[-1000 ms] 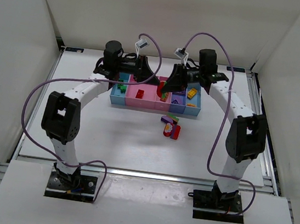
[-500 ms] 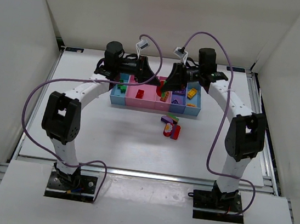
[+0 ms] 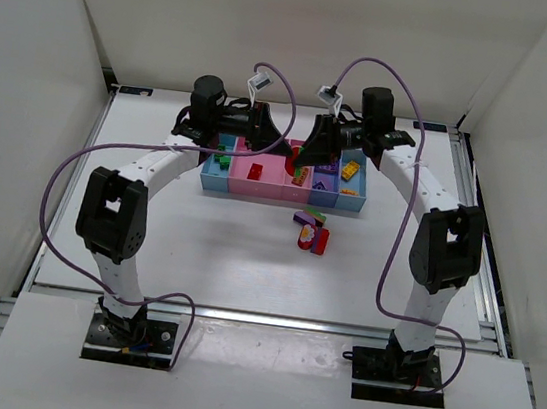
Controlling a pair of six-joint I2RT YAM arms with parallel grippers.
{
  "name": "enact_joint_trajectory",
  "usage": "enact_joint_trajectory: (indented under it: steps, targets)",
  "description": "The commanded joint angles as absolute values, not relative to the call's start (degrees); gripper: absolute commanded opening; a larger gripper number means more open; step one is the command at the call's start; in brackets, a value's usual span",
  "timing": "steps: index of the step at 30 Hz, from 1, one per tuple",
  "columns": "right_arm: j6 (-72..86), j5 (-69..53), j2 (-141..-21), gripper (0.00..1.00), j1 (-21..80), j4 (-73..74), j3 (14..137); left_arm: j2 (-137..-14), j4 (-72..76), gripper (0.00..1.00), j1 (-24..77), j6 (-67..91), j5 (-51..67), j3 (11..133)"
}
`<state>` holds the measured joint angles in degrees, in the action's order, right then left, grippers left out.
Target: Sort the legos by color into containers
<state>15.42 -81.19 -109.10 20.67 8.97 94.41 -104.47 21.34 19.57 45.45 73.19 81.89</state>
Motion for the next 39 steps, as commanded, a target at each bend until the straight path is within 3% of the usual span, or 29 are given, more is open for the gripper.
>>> enact_joint_trajectory:
  steps: [1, 5, 7, 8, 11, 13, 16, 32, 39]
  targets:
    - [15.5, -79.9, -109.9, 0.03, 21.4, 7.1, 96.9, -101.2, 22.3, 0.46, 20.8, 45.1, 75.0, 82.6]
    - [15.2, -79.1, -109.7, 0.07, 21.4, 7.6, 96.9, -101.2, 22.3, 0.28, 20.8, 45.0, 74.6, 82.4]
    - [15.1, -77.5, -109.4, 0.21, 21.3, 9.4, 96.9, -101.0, 22.2, 0.26, 20.8, 44.9, 74.4, 82.1]
    - [15.0, -76.9, -109.2, 0.34, 21.3, 9.4, 96.8, -100.7, 22.2, 0.24, 20.8, 44.7, 74.2, 82.0]
    - [15.0, -76.7, -108.5, 0.49, 20.8, 9.7, 96.2, -100.5, 22.3, 0.22, 20.7, 44.6, 73.9, 81.5]
    - [15.0, -76.8, -108.1, 0.53, 20.7, 9.9, 96.2, -100.5, 22.3, 0.22, 20.7, 44.5, 73.7, 81.1]
    - [15.2, -76.7, -107.6, 0.79, 20.5, 10.3, 96.1, -100.4, 22.3, 0.21, 20.7, 44.5, 73.9, 81.0]
    - [15.7, -77.9, -104.0, 0.77, 17.8, 9.6, 91.8, -99.9, 22.3, 0.18, 20.0, 44.6, 73.2, 80.2]
    - [15.4, -79.3, -103.9, 0.61, 17.5, 9.2, 91.4, -99.8, 22.3, 0.18, 20.0, 44.8, 72.8, 80.1]
